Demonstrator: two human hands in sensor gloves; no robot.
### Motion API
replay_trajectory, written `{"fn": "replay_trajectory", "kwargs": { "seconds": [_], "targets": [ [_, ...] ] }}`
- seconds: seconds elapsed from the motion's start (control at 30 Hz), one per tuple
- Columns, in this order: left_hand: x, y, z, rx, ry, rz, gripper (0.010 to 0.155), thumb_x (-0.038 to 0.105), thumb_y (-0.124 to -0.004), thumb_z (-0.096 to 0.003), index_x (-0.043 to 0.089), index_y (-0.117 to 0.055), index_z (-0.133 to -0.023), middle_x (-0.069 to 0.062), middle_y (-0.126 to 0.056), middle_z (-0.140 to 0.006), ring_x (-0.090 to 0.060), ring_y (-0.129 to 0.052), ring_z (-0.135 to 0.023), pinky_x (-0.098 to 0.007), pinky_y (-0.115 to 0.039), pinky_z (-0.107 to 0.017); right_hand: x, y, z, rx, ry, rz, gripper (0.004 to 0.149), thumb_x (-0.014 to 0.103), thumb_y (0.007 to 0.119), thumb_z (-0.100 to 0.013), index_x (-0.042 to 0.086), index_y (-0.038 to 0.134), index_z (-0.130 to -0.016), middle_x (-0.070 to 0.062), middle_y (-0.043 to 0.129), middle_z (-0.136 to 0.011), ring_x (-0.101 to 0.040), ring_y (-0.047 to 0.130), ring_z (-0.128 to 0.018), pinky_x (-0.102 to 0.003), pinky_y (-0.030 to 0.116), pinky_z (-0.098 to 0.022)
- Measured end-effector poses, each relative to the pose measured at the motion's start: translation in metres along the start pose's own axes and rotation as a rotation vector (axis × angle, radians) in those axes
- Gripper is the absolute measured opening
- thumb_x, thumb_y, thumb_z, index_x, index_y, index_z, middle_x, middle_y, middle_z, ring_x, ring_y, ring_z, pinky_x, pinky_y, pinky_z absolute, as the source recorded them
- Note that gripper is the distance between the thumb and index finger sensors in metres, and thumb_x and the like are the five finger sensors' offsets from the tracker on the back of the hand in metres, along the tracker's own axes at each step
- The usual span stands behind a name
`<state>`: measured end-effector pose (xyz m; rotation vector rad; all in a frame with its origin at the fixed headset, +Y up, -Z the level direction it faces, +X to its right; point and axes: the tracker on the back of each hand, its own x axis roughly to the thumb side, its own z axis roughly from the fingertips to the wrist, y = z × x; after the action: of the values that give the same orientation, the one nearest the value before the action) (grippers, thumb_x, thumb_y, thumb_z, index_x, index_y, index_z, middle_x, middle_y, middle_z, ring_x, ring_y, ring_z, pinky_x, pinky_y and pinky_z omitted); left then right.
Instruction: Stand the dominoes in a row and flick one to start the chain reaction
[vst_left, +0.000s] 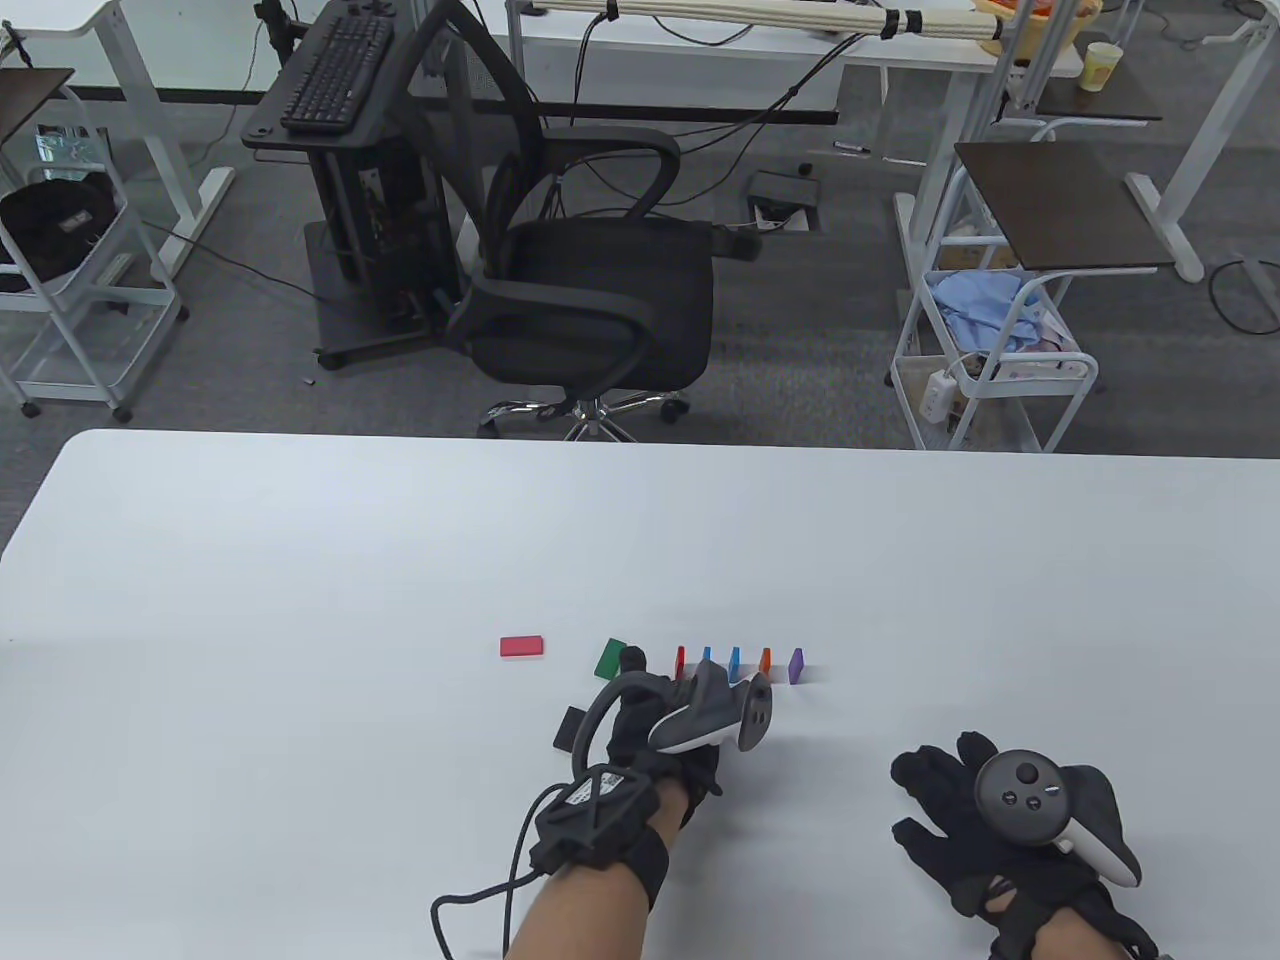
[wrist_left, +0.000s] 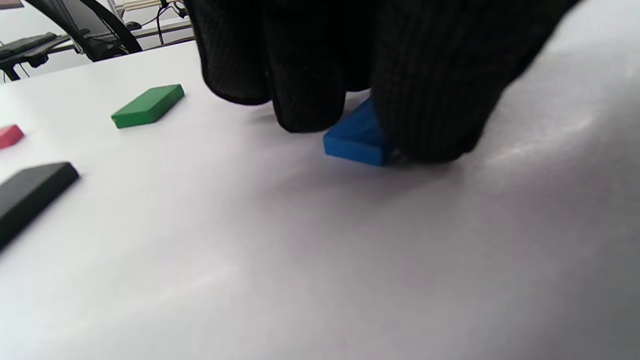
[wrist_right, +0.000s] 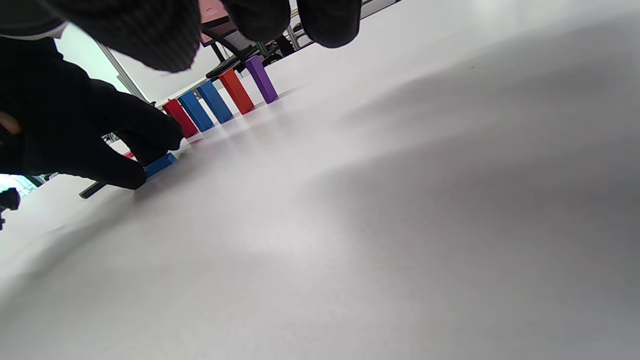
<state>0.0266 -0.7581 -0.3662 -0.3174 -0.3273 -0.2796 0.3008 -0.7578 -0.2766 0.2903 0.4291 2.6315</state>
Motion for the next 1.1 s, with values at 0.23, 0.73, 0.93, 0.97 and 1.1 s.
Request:
{"fn": "replay_trajectory", "kwargs": {
  "seconds": [0.23,0.73,0.93,0.97,1.1],
  "targets": [
    [0.007,0.002,-0.004,0.001,-0.039,-0.092,0.061,0.038,-0.095,-0.0386,0.021,-0.072,-0.092,-0.001,-0.097,-0.083,-0.026,-0.089,-0.087,-0.069,-0.032,-0.073,0.0,0.0,0.0,0.003,0.002,-0.004,0.063,0.05,0.071,-0.053,0.026,0.041,-0.103,-0.013,0.036,-0.115,-0.047,0.004,-0.101,-0.066,0.003,-0.07],
    [-0.007,-0.004,0.009,0.052,-0.115,-0.047,0.061,0.042,-0.091,-0.039,0.021,-0.072,-0.092,-0.004,-0.093,-0.083,-0.031,-0.085,-0.088,-0.074,-0.022,-0.071,-0.001,0.0,0.0,-0.002,0.006,-0.008,0.063,0.05,0.07,-0.053,0.026,0.041,-0.103,-0.013,0.036,-0.115,-0.047,0.003,-0.101,-0.066,0.003,-0.07],
    [-0.025,0.009,0.02,0.084,-0.109,-0.033,0.06,0.043,-0.091,-0.0382,0.024,-0.072,-0.092,-0.004,-0.093,-0.085,-0.03,-0.085,-0.089,-0.074,-0.02,-0.071,-0.002,-0.001,0.0,-0.003,0.01,-0.012,0.063,0.05,0.07,-0.053,0.026,0.041,-0.103,-0.013,0.036,-0.115,-0.047,0.004,-0.101,-0.066,0.003,-0.07],
    [-0.029,0.012,0.021,0.096,-0.105,-0.022,0.06,0.043,-0.091,-0.0379,0.024,-0.072,-0.092,-0.004,-0.093,-0.085,-0.03,-0.085,-0.089,-0.074,-0.021,-0.071,-0.002,-0.001,0.0,-0.003,0.01,-0.011,0.063,0.05,0.07,-0.053,0.026,0.041,-0.103,-0.013,0.036,-0.115,-0.047,0.003,-0.101,-0.066,0.003,-0.07],
    [-0.049,0.024,0.023,0.127,-0.071,0.057,0.061,0.044,-0.091,-0.0376,0.024,-0.07,-0.091,-0.003,-0.094,-0.084,-0.029,-0.086,-0.088,-0.074,-0.021,-0.071,-0.002,-0.001,0.0,-0.003,0.008,-0.011,0.063,0.05,0.07,-0.053,0.026,0.041,-0.103,-0.013,0.036,-0.115,-0.047,0.004,-0.101,-0.066,0.003,-0.07]
  ]
}}
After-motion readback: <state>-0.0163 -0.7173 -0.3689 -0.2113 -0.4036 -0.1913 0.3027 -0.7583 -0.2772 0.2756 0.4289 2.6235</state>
